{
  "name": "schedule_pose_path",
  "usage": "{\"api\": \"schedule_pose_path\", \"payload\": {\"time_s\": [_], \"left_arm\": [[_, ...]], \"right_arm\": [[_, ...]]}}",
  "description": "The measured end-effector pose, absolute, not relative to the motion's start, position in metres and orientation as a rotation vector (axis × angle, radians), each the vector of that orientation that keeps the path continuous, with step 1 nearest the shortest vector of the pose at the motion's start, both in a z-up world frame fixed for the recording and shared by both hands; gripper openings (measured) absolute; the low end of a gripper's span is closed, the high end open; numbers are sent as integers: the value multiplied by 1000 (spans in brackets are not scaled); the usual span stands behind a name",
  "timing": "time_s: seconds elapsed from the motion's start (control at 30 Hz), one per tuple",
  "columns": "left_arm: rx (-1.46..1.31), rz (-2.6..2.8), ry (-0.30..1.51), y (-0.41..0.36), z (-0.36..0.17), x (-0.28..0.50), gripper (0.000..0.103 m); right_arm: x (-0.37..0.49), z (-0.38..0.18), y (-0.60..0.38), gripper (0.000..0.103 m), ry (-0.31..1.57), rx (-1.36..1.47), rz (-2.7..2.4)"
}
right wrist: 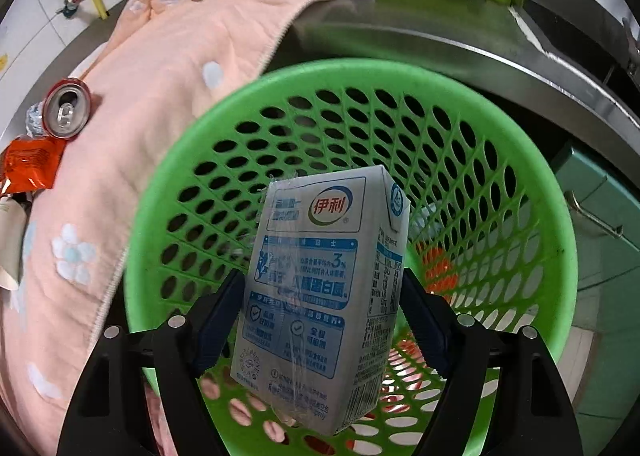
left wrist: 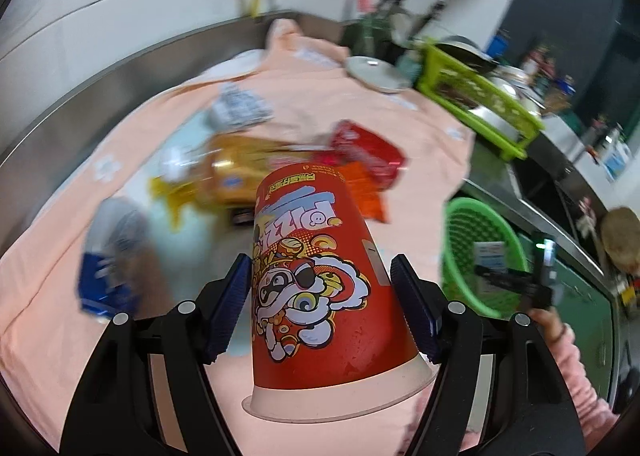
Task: Collect trash
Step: 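Carry the carton to the green basket with the right gripper while the left gripper grasps the red-white cup, then drop the red-white cup into the green basket with the left gripper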
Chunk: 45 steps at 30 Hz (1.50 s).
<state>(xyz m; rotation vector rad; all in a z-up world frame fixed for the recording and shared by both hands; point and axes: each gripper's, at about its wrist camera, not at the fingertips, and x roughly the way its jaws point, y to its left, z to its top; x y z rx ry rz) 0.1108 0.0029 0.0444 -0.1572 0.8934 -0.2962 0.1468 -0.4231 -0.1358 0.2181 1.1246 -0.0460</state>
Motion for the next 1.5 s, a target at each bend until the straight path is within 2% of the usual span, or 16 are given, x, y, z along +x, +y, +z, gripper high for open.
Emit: {"api": "schedule_pose_path", "payload": {"time_s": [0.23, 0.5, 0.9, 1.23, 1.3, 1.33, 1.5], "left_arm": [[-117, -448, 892, -76, 48, 123, 70], [-60, -603, 925, -176, 36, 144, 70], [-25, -739, 1044, -298, -21, 174, 70], [6, -741, 1128, -339, -65, 177, 72], [2, -746, 1134, -341, -68, 176, 75], [4, -746, 1134, -342, -69, 176, 80], [19, -745, 1107, -334, -62, 171, 81]], "right_arm": [[142, -140, -438, 80, 1121, 249, -46], [115, -111, -467, 81, 1050, 222, -48], [54, -62, -494, 84, 915, 212, -86], [31, -56, -499, 85, 879, 225, -97], [31, -56, -499, 85, 878, 224, -96], [31, -56, -499, 85, 877, 223, -96], [30, -54, -496, 85, 876, 229, -92]]}}
